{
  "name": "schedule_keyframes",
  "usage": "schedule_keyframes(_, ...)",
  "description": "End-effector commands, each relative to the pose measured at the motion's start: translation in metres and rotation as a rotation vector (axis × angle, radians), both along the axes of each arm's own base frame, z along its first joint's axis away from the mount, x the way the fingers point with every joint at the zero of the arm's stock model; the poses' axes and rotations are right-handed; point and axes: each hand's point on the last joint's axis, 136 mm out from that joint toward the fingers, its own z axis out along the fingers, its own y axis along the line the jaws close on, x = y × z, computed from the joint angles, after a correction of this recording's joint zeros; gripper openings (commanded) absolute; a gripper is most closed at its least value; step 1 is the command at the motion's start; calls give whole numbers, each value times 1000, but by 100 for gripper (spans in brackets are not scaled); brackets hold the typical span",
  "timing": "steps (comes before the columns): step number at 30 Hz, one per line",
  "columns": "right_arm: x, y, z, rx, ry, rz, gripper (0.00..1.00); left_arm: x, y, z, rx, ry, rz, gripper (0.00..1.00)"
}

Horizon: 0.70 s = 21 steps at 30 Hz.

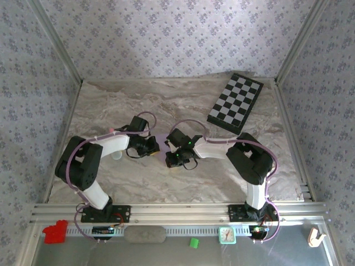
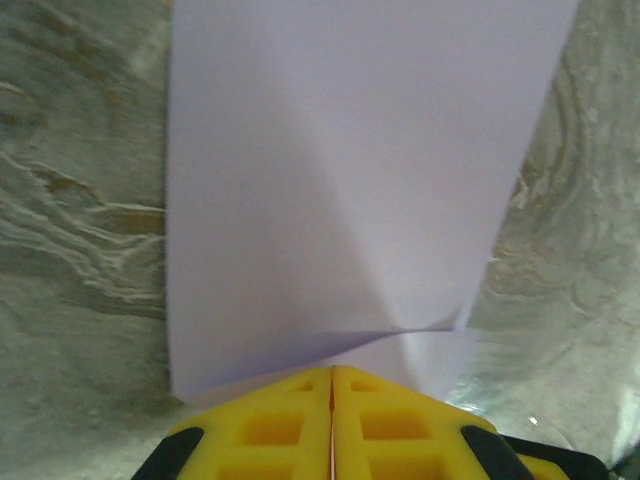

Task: Fold a paper plane with a square sheet of paper (pick it up from the middle)
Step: Third fold the triangle at the center of the table.

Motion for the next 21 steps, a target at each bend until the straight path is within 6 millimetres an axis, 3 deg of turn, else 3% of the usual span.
schedule_keyframes(1,-31,-51,-50,-231,128,-26,4,-6,19,-22,76,34,30,8)
schedule_keyframes(5,-23,-40,-38,-178,101,-23,5,-13,25,-36,96,67,41,6)
schedule_keyframes(13,7,19,31,65,-35,23,6,-18,31,-45,128,91,52,1)
schedule_keyframes(15,10,25,33,74,-37,30,6,-18,31,-45,128,91,52,0)
schedule_keyframes(18,11,24,16,47,-11,26,5,-19,32,-45,130,93,54,0)
schedule_keyframes(19,18,33,24,71,-25,25,5,-18,32,-44,131,92,57,0)
schedule_keyframes(21,20,35,20,74,-19,24,4,-19,32,-45,133,94,58,0)
